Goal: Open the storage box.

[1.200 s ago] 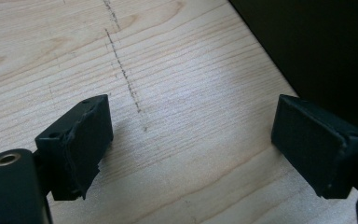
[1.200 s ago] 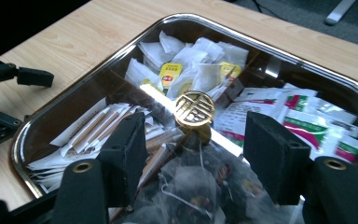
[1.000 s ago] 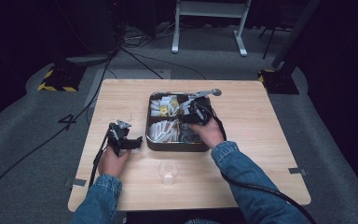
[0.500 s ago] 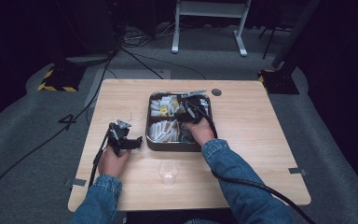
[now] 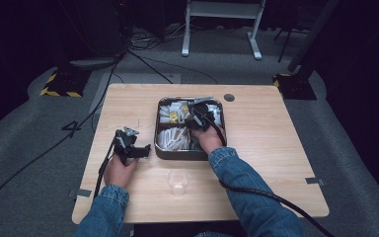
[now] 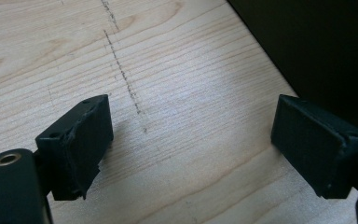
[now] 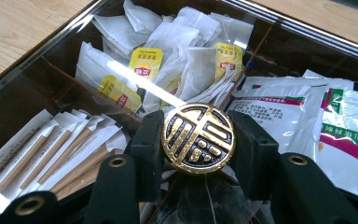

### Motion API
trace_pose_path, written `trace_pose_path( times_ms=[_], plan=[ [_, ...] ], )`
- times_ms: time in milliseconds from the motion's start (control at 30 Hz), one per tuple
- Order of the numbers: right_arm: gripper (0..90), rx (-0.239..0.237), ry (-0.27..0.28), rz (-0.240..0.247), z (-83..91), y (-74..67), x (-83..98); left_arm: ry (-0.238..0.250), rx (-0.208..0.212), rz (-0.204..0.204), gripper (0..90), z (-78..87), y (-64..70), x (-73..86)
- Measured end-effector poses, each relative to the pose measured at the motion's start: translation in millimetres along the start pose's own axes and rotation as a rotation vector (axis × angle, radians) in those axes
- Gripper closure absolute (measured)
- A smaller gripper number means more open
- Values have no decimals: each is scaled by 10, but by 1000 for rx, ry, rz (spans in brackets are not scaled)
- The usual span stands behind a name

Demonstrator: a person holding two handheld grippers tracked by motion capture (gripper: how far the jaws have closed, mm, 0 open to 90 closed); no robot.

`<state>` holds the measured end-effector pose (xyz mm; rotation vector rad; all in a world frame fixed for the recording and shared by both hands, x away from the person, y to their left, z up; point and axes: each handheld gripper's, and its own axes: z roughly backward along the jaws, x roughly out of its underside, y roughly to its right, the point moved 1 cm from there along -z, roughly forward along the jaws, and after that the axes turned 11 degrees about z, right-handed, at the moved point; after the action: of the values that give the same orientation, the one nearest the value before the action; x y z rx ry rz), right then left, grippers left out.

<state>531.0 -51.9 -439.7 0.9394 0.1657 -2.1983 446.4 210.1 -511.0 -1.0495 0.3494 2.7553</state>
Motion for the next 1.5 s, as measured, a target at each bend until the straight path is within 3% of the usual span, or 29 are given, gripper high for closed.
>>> trace_pose_path(
  times_ms=[267, 433, 833, 1000, 1500],
  plan=[
    [575, -1, 26, -5, 1, -11, 34, 0, 0, 0, 131, 0, 0, 0],
    [576, 23, 53, -24, -4, -40, 63, 1, 0, 2, 131, 0, 1, 1],
    [579, 25, 58, -47, 3, -51, 58, 0, 1, 0, 131, 0, -1, -1],
    [580, 42, 57, -23, 27, -57, 32, -1, 1, -1, 131, 0, -1, -1],
    [579, 57, 135, -49, 508, 218, -139, -1, 4, -3, 132, 0, -3, -2]
  ],
)
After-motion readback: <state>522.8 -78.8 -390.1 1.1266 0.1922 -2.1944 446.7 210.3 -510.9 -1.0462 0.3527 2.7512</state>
